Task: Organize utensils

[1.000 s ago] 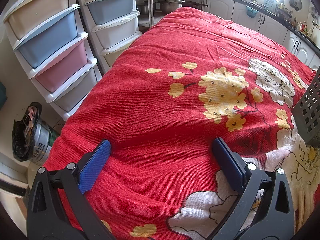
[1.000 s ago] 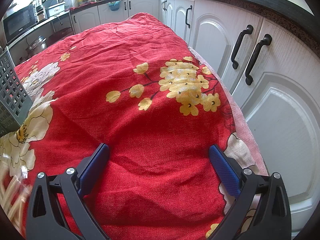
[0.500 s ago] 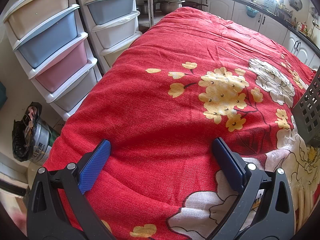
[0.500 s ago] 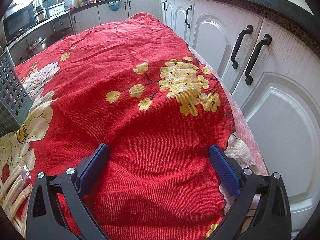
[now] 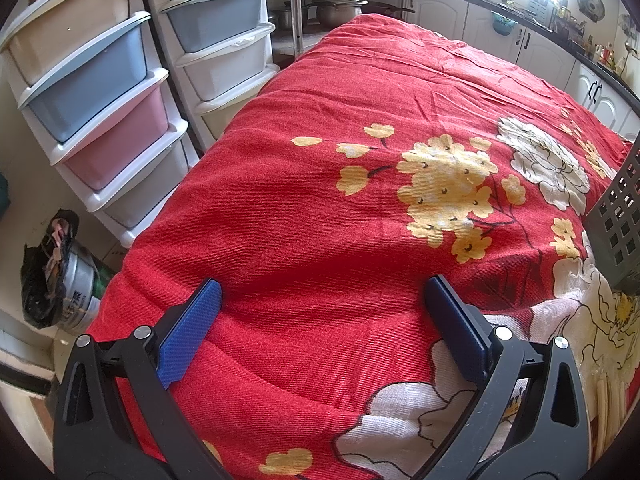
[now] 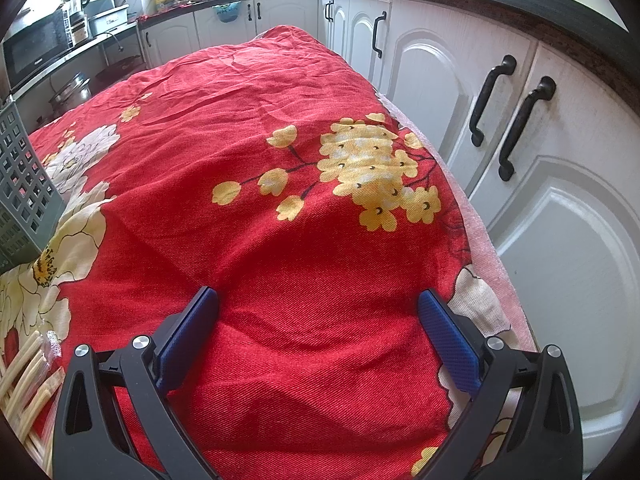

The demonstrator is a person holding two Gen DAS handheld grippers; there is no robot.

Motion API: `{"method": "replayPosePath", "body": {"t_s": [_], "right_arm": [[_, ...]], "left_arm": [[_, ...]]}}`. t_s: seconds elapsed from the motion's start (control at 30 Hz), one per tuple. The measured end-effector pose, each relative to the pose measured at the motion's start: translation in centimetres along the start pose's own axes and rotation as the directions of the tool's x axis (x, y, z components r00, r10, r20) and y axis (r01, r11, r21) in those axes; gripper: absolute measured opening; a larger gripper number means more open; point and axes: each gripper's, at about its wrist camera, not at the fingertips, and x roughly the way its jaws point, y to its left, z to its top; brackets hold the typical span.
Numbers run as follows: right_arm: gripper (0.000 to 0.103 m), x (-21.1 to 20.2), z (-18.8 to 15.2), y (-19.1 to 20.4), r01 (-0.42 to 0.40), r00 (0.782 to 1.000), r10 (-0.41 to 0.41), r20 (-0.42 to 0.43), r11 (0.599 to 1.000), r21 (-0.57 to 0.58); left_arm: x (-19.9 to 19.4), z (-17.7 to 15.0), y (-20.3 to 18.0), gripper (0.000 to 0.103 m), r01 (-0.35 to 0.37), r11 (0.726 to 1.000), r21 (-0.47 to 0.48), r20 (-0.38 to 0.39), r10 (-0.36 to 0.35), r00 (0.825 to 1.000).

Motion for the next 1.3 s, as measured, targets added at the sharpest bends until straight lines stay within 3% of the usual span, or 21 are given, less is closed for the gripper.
{"method": "replayPosePath", "body": {"t_s": [0.5,1.3], "right_arm": [[0.098,-0.1,-0.2,0.0,0.008,1.000,-0.008,0.000,1.000,0.007],[0.098,-0.4,-0.5,-0.1,0.000,1.000,0.000,-0.001,1.000,0.002]], "left_arm": [[2.8,2.9,-1.3,0.094,0.018,0.999,0.028,0.000,-0.018,1.000],[2.2,2.2,-1.2,0.094,0.014,1.000,0.025,0.000,-0.014,1.000]]}}
